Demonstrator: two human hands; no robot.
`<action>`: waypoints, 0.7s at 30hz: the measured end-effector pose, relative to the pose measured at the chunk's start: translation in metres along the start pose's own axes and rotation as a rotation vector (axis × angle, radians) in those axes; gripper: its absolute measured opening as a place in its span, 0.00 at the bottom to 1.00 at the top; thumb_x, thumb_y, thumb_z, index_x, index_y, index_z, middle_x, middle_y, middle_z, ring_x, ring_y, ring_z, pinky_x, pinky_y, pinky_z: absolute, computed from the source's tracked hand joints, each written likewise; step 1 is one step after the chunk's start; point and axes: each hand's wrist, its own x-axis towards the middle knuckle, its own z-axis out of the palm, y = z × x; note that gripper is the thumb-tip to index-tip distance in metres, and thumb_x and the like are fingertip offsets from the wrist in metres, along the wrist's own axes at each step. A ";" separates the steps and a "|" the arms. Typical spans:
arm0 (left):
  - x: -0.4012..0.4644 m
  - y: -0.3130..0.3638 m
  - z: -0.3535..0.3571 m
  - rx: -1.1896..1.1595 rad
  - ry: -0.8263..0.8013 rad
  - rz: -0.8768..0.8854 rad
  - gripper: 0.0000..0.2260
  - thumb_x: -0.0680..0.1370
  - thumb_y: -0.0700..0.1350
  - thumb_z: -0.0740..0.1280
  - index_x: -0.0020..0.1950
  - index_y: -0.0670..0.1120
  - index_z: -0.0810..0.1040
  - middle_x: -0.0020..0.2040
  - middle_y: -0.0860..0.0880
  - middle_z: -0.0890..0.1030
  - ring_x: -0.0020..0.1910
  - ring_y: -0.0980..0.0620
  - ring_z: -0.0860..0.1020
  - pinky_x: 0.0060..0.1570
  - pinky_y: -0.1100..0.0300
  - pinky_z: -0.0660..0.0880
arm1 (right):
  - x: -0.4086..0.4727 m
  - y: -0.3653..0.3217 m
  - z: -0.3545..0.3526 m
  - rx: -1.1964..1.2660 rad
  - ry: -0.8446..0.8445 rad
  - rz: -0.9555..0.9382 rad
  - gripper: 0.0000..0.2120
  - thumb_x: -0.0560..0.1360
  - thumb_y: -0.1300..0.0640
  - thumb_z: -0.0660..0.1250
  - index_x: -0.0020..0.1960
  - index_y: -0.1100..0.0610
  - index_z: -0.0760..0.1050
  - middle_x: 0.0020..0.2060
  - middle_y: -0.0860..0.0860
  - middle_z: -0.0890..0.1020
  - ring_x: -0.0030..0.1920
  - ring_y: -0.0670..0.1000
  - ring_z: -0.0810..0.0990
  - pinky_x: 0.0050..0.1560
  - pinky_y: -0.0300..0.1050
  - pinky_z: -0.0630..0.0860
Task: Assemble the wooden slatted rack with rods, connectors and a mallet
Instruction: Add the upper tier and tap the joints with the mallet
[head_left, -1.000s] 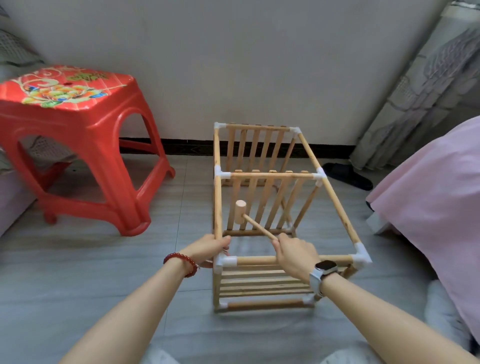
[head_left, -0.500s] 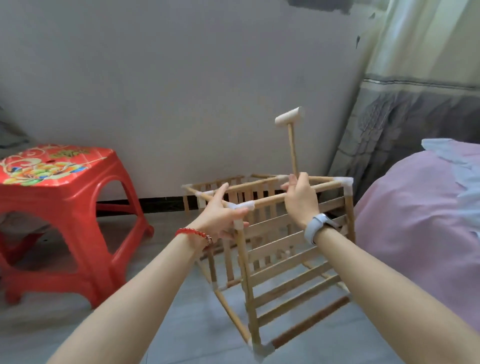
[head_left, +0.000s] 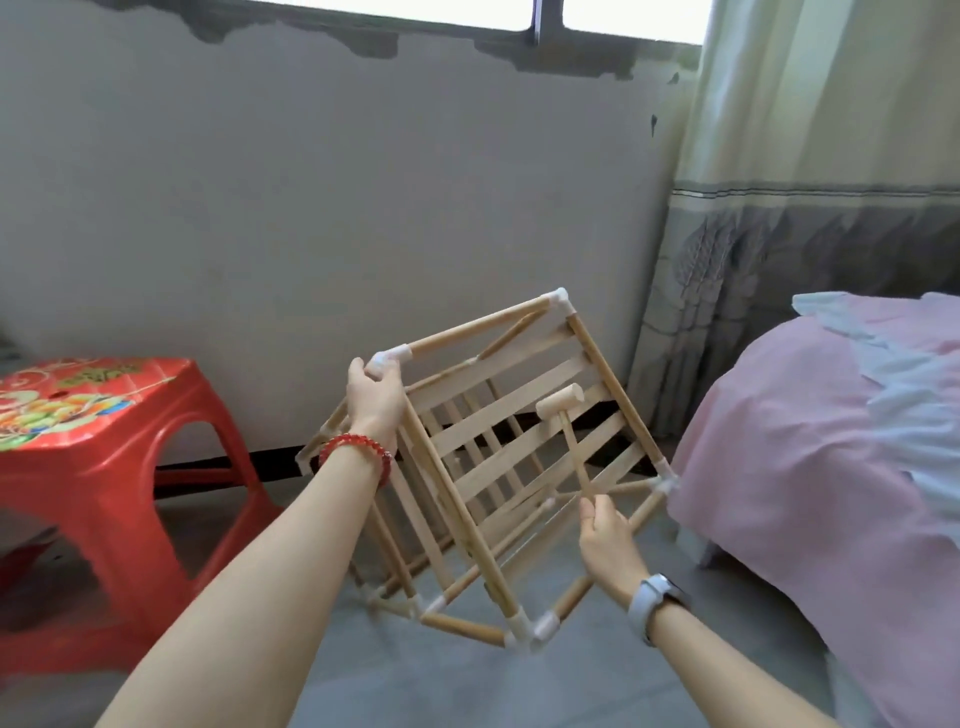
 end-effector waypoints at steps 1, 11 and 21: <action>-0.006 -0.003 0.003 0.080 -0.018 0.028 0.30 0.81 0.52 0.59 0.78 0.44 0.49 0.72 0.44 0.66 0.71 0.43 0.65 0.70 0.48 0.62 | 0.000 0.000 0.006 0.027 -0.038 0.023 0.10 0.82 0.52 0.49 0.49 0.55 0.66 0.44 0.54 0.72 0.45 0.54 0.73 0.47 0.51 0.73; -0.131 -0.133 0.034 0.263 -0.417 -0.131 0.10 0.82 0.53 0.54 0.54 0.47 0.68 0.45 0.47 0.78 0.49 0.46 0.80 0.54 0.45 0.78 | -0.003 -0.006 0.018 0.244 -0.097 0.008 0.14 0.83 0.53 0.49 0.59 0.59 0.68 0.49 0.50 0.74 0.51 0.50 0.72 0.51 0.45 0.66; -0.059 -0.019 0.062 -0.145 -0.345 -0.182 0.16 0.83 0.51 0.54 0.56 0.38 0.68 0.45 0.40 0.80 0.34 0.48 0.83 0.32 0.58 0.80 | 0.022 -0.039 -0.029 0.510 0.185 -0.227 0.17 0.83 0.55 0.49 0.68 0.58 0.66 0.60 0.46 0.71 0.63 0.46 0.69 0.55 0.23 0.66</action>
